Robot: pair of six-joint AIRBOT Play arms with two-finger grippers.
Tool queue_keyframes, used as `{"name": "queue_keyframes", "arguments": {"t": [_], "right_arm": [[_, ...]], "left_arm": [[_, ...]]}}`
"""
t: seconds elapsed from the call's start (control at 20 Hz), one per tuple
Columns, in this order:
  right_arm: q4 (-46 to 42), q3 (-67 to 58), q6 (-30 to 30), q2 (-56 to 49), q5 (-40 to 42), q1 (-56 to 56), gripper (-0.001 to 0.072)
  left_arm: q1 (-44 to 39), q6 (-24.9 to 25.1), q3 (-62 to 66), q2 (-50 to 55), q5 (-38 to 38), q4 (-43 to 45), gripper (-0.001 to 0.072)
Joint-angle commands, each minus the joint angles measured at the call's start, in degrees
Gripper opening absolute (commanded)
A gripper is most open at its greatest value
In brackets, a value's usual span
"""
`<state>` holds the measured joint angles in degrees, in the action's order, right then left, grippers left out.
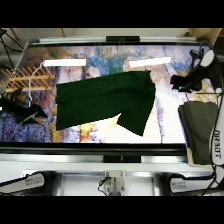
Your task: Fold the shirts.
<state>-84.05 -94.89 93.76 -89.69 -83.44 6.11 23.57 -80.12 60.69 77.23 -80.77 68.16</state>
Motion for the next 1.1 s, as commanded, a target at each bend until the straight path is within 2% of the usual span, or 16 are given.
{"name": "queue_keyframes", "arguments": {"t": [0.0,0.05,0.15,0.4,0.65,0.7,0.75,0.8,0.85,1.05], "right_arm": [[6.1,2.7,-3.3,0.6,-7.1,3.8,0.046],[6.1,3.1,-2.9,0.6,-5.7,3.4,0.0459],[6.2,3.2,-2.1,0.5,-3.7,2.6,0.0459],[6.6,3.2,-2.0,0.5,-2.1,1.5,0.0459],[7.1,3.2,-2.0,0.5,-2.2,1.4,0.0459],[7.1,3.3,-2.0,0.4,-2.2,1.4,0.0459],[7.0,3.3,-2.1,0.3,-2.2,1.4,0.0459],[7.1,3.7,-2.1,0.0,-2.1,1.4,0.0459],[7.2,4.7,-2.1,-0.4,-2.1,1.4,0.046],[12.8,11.9,-4.9,-3.6,2.4,1.4,0.046]], "left_arm": [[9.6,7.1,-17.3,-6.1,8.5,-12.9,0.067],[10.8,9.6,-19.8,-5.9,11.0,-16.5,0.0662],[10.1,10.7,-22.3,-5.0,15.7,-18.6,0.0594],[3.6,10.7,-23.2,-0.5,24.2,-23.7,0.0596],[-2.1,10.7,-23.2,5.2,25.9,-28.7,0.0594],[-2.6,10.7,-23.2,5.4,25.9,-29.2,0.0472],[-2.6,10.6,-23.2,5.4,25.9,-29.2,0.0209],[-2.5,10.7,-23.2,5.4,25.4,-29.2,0.0086],[-2.5,10.9,-23.2,5.3,24.7,-29.2,0.0035],[-2.5,14.1,-23.2,2.9,23.3,-29.2,0.0033]]}}
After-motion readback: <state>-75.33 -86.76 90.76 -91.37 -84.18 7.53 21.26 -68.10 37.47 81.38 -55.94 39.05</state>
